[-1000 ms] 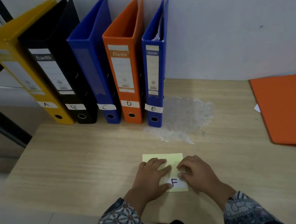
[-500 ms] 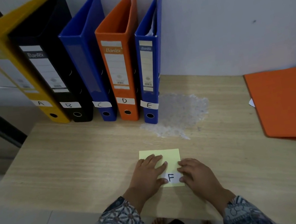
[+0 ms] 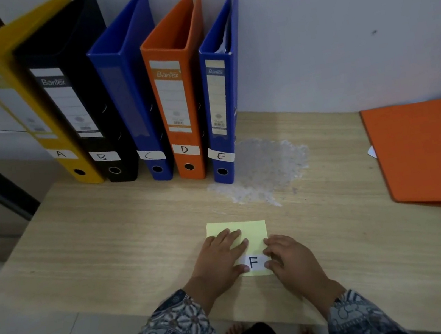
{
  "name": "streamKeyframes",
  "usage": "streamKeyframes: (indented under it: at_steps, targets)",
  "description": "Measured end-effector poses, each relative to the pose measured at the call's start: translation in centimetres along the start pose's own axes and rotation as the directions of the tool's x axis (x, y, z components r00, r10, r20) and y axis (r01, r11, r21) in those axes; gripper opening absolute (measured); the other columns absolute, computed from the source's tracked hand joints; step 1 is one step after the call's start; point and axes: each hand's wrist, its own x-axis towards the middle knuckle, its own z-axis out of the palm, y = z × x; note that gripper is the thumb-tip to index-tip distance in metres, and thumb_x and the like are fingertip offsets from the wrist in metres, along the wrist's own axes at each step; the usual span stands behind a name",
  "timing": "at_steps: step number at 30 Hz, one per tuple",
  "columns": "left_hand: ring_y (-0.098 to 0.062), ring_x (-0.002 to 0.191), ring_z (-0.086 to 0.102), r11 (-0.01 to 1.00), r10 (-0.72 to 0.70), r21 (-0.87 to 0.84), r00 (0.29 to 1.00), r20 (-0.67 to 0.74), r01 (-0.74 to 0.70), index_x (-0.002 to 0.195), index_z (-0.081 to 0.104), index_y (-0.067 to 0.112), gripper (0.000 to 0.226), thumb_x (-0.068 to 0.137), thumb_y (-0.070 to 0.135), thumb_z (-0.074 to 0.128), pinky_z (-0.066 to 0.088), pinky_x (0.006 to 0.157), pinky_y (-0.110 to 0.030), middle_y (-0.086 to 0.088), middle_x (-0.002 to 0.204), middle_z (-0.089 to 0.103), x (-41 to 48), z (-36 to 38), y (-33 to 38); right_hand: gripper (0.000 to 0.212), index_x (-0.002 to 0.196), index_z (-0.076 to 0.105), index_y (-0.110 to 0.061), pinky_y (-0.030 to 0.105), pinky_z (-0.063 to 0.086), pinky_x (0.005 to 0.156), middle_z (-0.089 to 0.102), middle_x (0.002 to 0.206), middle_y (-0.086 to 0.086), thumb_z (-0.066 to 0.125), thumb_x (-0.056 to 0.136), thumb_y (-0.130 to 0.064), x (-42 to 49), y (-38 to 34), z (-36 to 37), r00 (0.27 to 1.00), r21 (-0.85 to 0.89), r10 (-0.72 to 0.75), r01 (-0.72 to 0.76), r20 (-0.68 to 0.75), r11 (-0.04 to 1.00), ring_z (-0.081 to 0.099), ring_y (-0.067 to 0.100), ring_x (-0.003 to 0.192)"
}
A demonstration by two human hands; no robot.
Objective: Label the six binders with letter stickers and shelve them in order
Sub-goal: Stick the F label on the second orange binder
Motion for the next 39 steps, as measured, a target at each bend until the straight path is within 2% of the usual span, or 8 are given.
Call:
streamKeyframes:
  at_steps: [2, 5, 6, 12, 18, 26, 33, 39]
  targets:
    - [-0.018, 0.147, 0.005, 1.000, 0.000, 0.002, 1.000, 0.008, 0.000, 0.150, 0.023, 0.027, 0.068, 0.091, 0.060, 0.035, 0.008, 0.116, -0.037, 0.002, 0.160, 0.011, 0.0, -0.1, -0.1, 0.028, 0.108, 0.069, -0.012, 0.025, 0.030, 0.107, 0.059, 0.131, 0.000, 0.064, 0.083, -0.023, -0.1, 0.0, 0.1, 1.000, 0.001, 0.005, -0.005, -0.011, 1.000, 0.046, 0.015, 0.129]
    - [-0.018, 0.147, 0.006, 1.000, 0.020, 0.005, 1.000, 0.013, -0.020, 0.150, 0.023, 0.029, 0.093, 0.069, 0.072, 0.006, 0.009, 0.116, -0.037, 0.003, 0.160, 0.010, -0.1, -0.2, -0.1, 0.022, 0.102, 0.072, -0.011, 0.027, 0.033, 0.105, 0.063, 0.126, 0.002, 0.067, 0.081, -0.018, -0.2, -0.2, 0.1, 0.999, 0.018, 0.023, -0.023, -0.037, 1.000, 0.050, 0.017, 0.126]
    - [-0.018, 0.147, 0.006, 1.000, 0.021, -0.003, 1.000, 0.016, -0.021, 0.150, 0.024, 0.029, 0.097, 0.065, 0.071, 0.003, 0.009, 0.116, -0.037, 0.003, 0.160, 0.010, -0.1, -0.2, -0.2, 0.019, 0.097, 0.073, -0.011, 0.027, 0.034, 0.103, 0.065, 0.122, 0.002, 0.068, 0.079, -0.016, -0.1, -0.2, 0.2, 0.998, 0.029, 0.031, -0.029, -0.049, 0.999, 0.052, 0.018, 0.123]
    - [-0.015, 0.147, 0.007, 0.999, 0.002, -0.054, 1.000, -0.017, -0.003, 0.149, 0.025, 0.030, 0.071, 0.088, 0.060, 0.044, 0.009, 0.116, -0.035, 0.006, 0.160, 0.012, 0.0, -0.1, -0.3, 0.008, 0.083, 0.073, -0.013, 0.021, 0.036, 0.093, 0.071, 0.110, 0.001, 0.067, 0.078, -0.013, 0.2, -0.1, 0.2, 0.995, 0.044, 0.049, -0.046, -0.081, 0.998, 0.059, 0.019, 0.112]
    - [-0.014, 0.144, 0.016, 0.997, 0.018, -0.077, 0.999, -0.049, -0.021, 0.145, 0.033, 0.027, 0.085, 0.073, 0.071, 0.049, 0.015, 0.113, -0.033, 0.007, 0.156, 0.022, 0.1, -0.5, -0.5, 0.009, 0.085, 0.067, -0.017, 0.030, 0.047, 0.082, 0.068, 0.102, -0.002, 0.058, 0.082, -0.018, 0.7, -0.6, -0.6, 0.996, 0.037, 0.082, -0.081, -0.038, 0.996, 0.056, 0.015, 0.105]
    - [-0.014, 0.141, 0.022, 0.997, -0.011, -0.075, 0.999, -0.048, 0.007, 0.141, 0.036, 0.026, 0.085, 0.072, 0.066, 0.064, 0.020, 0.110, -0.034, 0.006, 0.152, 0.028, 0.5, -0.9, -0.3, 0.009, 0.089, 0.062, -0.025, 0.027, 0.043, 0.071, 0.062, 0.106, -0.002, 0.054, 0.086, -0.026, 1.6, -0.9, -1.5, 0.986, -0.023, 0.141, -0.139, 0.090, 0.990, 0.058, 0.017, 0.095]
    - [-0.014, 0.139, 0.021, 0.995, -0.073, -0.063, 0.997, 0.023, 0.075, 0.142, 0.033, 0.026, 0.089, 0.069, 0.058, 0.072, 0.021, 0.108, -0.033, 0.007, 0.149, 0.026, 1.1, -2.0, 0.4, 0.011, 0.097, 0.053, -0.021, 0.030, 0.035, 0.064, 0.054, 0.091, 0.001, 0.045, 0.092, -0.025, 1.7, -1.3, -2.6, 0.988, -0.085, 0.065, -0.054, 0.137, 0.995, 0.054, 0.025, 0.079]
    - [-0.015, 0.135, 0.025, 0.989, -0.119, -0.076, 0.991, 0.059, 0.123, 0.139, 0.035, 0.024, 0.089, 0.066, 0.054, 0.076, 0.025, 0.104, -0.033, 0.005, 0.145, 0.029, 1.4, -2.7, 1.3, 0.005, 0.090, 0.038, -0.026, 0.033, 0.036, 0.063, 0.054, 0.090, 0.000, 0.039, 0.095, -0.025, 1.5, -0.9, -3.0, 0.975, -0.015, 0.082, -0.081, 0.207, 0.997, 0.056, 0.027, 0.081]
